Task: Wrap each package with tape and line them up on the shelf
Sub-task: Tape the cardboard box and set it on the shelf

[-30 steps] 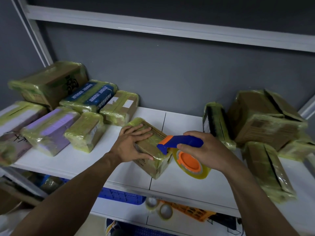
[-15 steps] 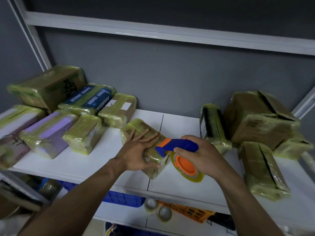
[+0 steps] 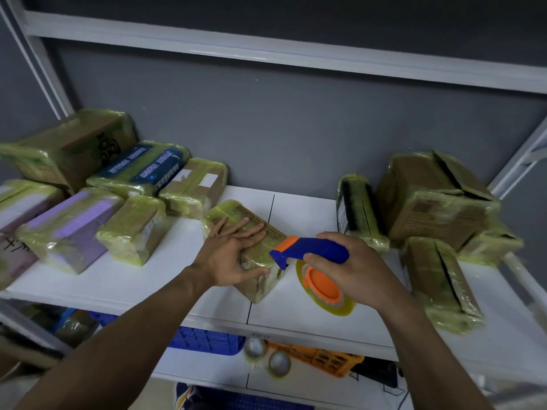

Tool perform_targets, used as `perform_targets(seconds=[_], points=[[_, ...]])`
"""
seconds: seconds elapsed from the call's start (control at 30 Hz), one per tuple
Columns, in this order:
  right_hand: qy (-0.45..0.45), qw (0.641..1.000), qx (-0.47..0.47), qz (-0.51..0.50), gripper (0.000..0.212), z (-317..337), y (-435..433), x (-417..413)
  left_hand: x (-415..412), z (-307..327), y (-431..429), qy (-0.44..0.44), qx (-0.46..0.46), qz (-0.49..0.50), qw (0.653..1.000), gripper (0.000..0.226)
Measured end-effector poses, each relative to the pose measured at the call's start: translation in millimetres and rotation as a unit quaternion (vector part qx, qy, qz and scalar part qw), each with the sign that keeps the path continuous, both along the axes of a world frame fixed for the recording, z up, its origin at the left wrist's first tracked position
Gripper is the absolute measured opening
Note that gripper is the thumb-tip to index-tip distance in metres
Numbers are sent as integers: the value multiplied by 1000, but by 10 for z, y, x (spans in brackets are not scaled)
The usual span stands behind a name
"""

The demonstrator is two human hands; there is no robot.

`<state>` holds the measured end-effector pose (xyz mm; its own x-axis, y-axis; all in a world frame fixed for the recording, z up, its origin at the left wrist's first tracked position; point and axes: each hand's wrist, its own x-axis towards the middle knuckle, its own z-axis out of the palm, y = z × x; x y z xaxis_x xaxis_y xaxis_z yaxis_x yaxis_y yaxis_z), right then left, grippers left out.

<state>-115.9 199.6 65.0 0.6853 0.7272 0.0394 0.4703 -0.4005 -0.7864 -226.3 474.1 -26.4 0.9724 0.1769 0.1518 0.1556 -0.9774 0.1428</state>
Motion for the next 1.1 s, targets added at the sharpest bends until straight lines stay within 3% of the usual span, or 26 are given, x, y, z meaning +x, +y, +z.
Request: perform_targets(seconds=[0.07, 0.2, 0.37, 0.6, 0.8, 0.9, 1.0, 1.1], points=[[16, 1000, 6, -15, 26, -43, -94, -1, 1, -14, 0, -5, 1, 0, 1000, 100], [48, 998, 4, -35, 56, -201, -138, -63, -55, -42, -16, -16, -6, -7, 1000, 96], [69, 997, 20, -42, 50, -329, -144, -102, -78, -43, -119, 1, -38, -31, 999, 79], [99, 995, 3, -34, 59, -357, -223, -61, -26, -45, -284, -4, -49, -3, 999, 85], [118, 987, -113, 8, 51, -382, -84, -3, 18, 3, -323, 11, -105, 11, 994, 73], [100, 983, -153, 5, 60, -444, 8, -6, 27, 15, -417, 24, -85, 31, 996, 74], [77, 988, -131, -14, 78, -502, -6, -37, -21, 9, -475, 25, -57, 60, 996, 74], [77, 992, -94, 16, 60, -562, -81, -83, -37, 8, -472, 32, -55, 60, 996, 70]])
